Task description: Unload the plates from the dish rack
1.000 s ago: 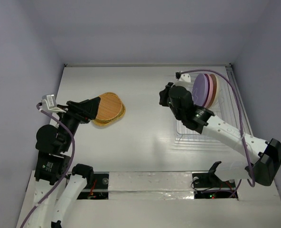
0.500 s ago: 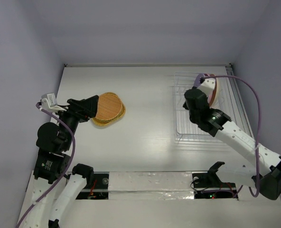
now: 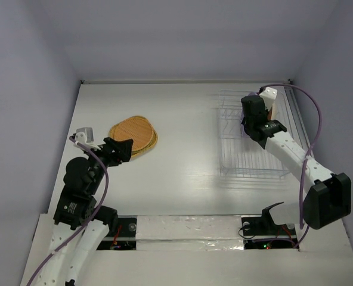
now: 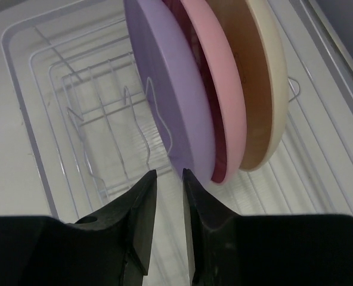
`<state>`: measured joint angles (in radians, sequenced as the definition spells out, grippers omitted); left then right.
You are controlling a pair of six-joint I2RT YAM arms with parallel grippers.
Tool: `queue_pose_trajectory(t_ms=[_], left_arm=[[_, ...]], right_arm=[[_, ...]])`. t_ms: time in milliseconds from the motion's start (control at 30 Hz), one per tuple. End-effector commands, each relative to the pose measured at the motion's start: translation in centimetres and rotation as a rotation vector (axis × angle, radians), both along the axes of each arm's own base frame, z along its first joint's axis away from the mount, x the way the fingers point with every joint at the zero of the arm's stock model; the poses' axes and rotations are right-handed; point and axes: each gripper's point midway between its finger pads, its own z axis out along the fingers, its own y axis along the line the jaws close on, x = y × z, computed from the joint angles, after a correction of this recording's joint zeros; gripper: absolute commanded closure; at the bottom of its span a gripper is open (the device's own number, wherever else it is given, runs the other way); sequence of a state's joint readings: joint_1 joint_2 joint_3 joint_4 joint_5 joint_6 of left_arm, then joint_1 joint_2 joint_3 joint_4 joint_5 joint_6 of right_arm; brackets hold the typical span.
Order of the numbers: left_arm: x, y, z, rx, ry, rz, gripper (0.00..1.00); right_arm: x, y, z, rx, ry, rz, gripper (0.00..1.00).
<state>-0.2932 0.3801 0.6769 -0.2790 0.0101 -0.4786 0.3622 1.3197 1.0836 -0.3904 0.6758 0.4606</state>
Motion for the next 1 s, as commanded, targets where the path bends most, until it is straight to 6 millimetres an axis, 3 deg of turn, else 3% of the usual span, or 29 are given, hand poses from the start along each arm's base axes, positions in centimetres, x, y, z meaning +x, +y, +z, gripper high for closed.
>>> queue_pose_trajectory(t_ms=[0,567,933,967], left_arm=[[-0.1,-0.4,1.8,0.0,-0.079,-0.031,0.23],[0.3,-0.9,1.1,0.006,-0.055,-0.053,0.24],[0.3,-1.0,1.2,0.007,-0.057,-0.056,0.24],[0.3,-1.0,1.2,0.005,-0.057,-0.056,0.24]], right_arm=[[1.8,-1.0,3.6,-0.033,-0.061,-0.033,0.7],[3.1,-3.0,3.3,-0.192,0.065,-0.087,0.65],[4.7,-4.2,0.8,-0.284,0.185,-0.093,0.66],[4.8,-4.3,1.4,-0.286,0.172,-0.102,0.67]])
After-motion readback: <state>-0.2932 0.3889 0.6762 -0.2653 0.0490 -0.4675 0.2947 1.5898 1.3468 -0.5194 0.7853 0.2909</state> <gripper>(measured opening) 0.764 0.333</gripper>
